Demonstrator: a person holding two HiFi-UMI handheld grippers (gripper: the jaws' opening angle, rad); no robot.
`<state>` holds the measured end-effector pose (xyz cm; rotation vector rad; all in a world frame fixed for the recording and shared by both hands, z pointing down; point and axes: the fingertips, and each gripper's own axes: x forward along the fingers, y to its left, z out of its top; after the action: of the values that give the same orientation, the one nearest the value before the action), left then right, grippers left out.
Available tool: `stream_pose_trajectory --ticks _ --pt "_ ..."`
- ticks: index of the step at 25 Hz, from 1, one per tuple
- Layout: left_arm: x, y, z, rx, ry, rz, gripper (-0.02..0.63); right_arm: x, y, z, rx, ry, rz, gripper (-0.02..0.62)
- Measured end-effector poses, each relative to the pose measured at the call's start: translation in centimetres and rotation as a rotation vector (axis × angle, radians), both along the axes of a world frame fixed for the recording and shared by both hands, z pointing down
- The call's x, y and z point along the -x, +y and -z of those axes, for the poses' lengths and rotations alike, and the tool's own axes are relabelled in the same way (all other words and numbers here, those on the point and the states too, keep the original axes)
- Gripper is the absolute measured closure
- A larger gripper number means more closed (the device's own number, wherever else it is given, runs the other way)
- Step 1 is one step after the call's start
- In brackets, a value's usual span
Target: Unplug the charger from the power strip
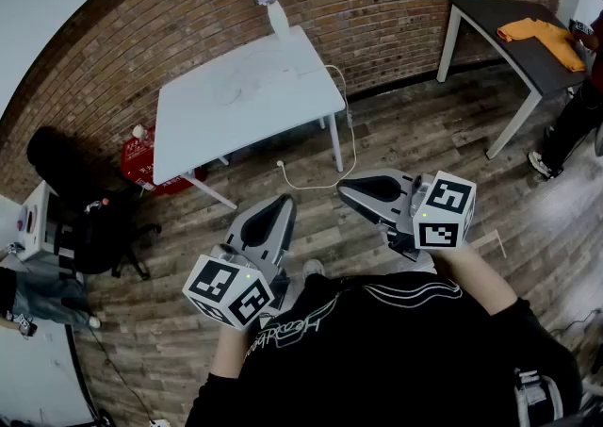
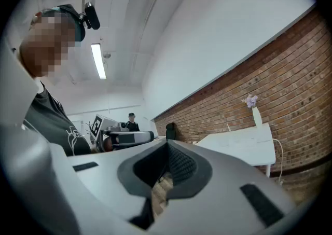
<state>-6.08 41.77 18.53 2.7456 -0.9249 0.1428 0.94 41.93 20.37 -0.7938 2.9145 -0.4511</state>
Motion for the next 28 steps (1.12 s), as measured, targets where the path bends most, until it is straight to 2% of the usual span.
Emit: stream_pose_trajectory --ticks 7,14,19,28 --pt "-0.6 0.4 -0.3 0.016 -0.001 0.001 0.601 -0.3 0.3 -0.3 0.007 -0.01 0.01 0.6" --pt "1.0 -1.7 -1.2 0.05 0.005 0.034 0.6 0.9 -1.6 -1.6 0.051 -0.018 0.033 0.598" --pt "1.9 -5.4 -3.0 0.111 0.029 0.057 0.601 1.5 -4.7 -3.6 0.103 -0.012 0.026 0.598" --pt "3.4 -15.5 -7.1 0.202 0.008 0.06 0.6 2.4 -13.7 -7.7 0.222 -0.029 -0.01 0.598"
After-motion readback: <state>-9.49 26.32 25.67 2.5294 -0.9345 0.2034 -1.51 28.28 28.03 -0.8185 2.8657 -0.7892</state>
